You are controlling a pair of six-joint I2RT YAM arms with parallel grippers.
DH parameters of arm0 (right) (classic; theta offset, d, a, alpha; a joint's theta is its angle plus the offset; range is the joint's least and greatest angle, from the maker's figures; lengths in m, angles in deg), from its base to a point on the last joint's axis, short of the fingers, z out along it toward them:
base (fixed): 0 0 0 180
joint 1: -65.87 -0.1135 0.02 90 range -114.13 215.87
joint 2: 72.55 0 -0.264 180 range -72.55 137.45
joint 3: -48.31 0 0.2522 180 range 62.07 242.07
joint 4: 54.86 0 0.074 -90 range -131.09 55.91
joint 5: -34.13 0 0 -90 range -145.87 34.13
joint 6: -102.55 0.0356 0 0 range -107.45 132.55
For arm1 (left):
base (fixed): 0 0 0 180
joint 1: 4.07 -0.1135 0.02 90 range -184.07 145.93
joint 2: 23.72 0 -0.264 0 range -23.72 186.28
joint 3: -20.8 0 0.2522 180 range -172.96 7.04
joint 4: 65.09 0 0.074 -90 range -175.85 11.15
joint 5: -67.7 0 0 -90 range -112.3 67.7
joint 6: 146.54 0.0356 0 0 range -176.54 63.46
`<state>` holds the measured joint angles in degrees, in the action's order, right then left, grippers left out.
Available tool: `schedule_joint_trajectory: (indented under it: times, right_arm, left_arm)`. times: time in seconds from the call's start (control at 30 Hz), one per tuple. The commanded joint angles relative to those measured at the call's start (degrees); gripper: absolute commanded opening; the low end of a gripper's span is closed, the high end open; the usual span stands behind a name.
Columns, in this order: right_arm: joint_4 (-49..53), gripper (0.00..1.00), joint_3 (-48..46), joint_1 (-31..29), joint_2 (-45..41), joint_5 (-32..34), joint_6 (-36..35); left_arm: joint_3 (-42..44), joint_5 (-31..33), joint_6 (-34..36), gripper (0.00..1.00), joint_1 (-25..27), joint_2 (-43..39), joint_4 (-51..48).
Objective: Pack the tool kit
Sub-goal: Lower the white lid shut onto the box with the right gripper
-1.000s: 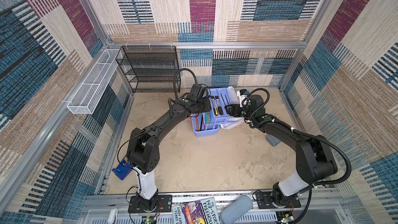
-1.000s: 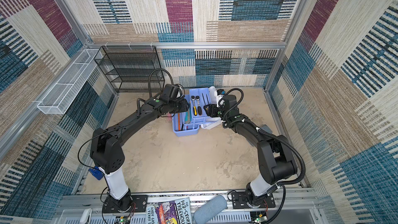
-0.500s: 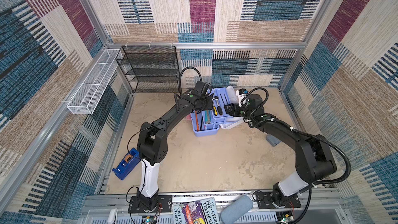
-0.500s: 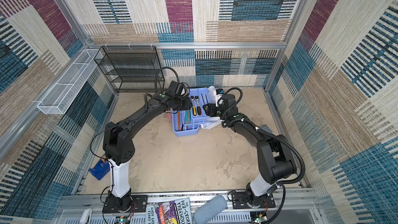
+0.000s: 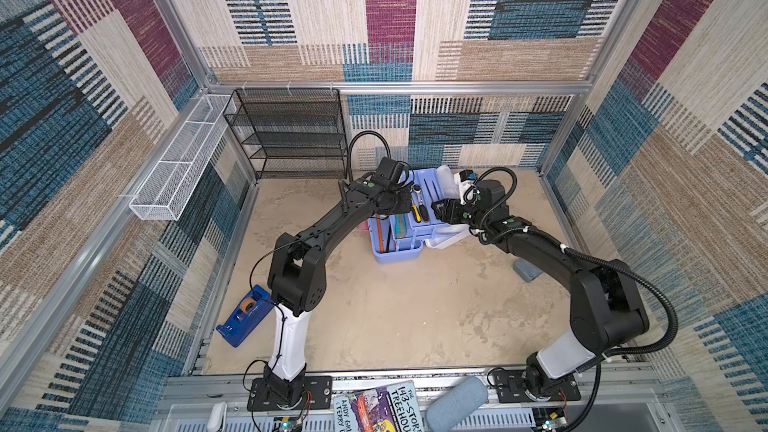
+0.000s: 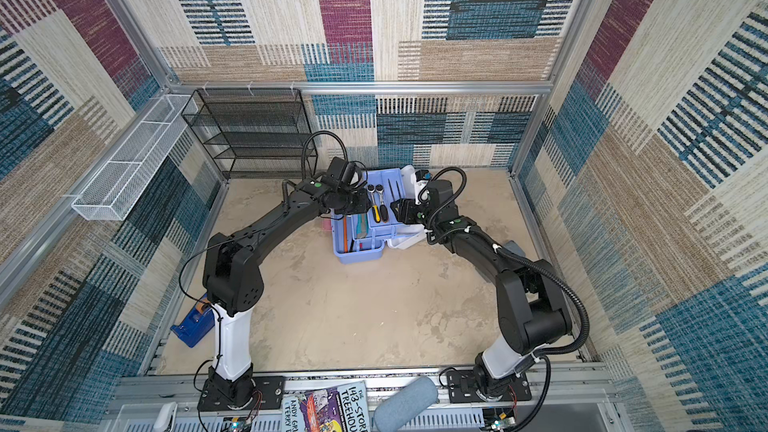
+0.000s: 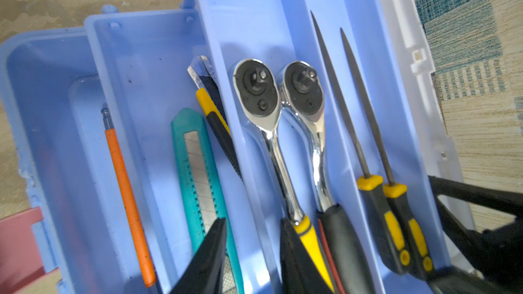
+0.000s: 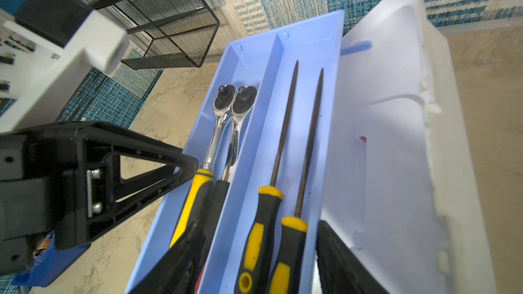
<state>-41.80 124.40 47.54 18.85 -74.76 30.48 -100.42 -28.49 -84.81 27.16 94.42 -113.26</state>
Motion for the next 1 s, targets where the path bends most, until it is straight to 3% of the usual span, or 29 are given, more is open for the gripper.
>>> schedule_joint_trajectory:
  times: [0.0, 0.53, 0.97]
  right_arm:
    - [-1.9, 0.68, 1.3, -0.2, -0.9, 0.3, -0.5]
    - [3.7, 0.8, 3.2, 0.7, -6.8, 10.5, -4.2]
    - [1.0, 0.85, -1.1, 7.5, -10.1, 4.7, -2.6]
  left_arm:
    - [0.5, 1.6, 1.3, 0.35, -0.5, 0.1, -2.9]
    - [3.2, 1.4, 0.4, 0.34, -1.5, -0.7, -2.8]
    - [5.5, 1.4, 0.4, 0.33, -2.3, -2.0, -2.8]
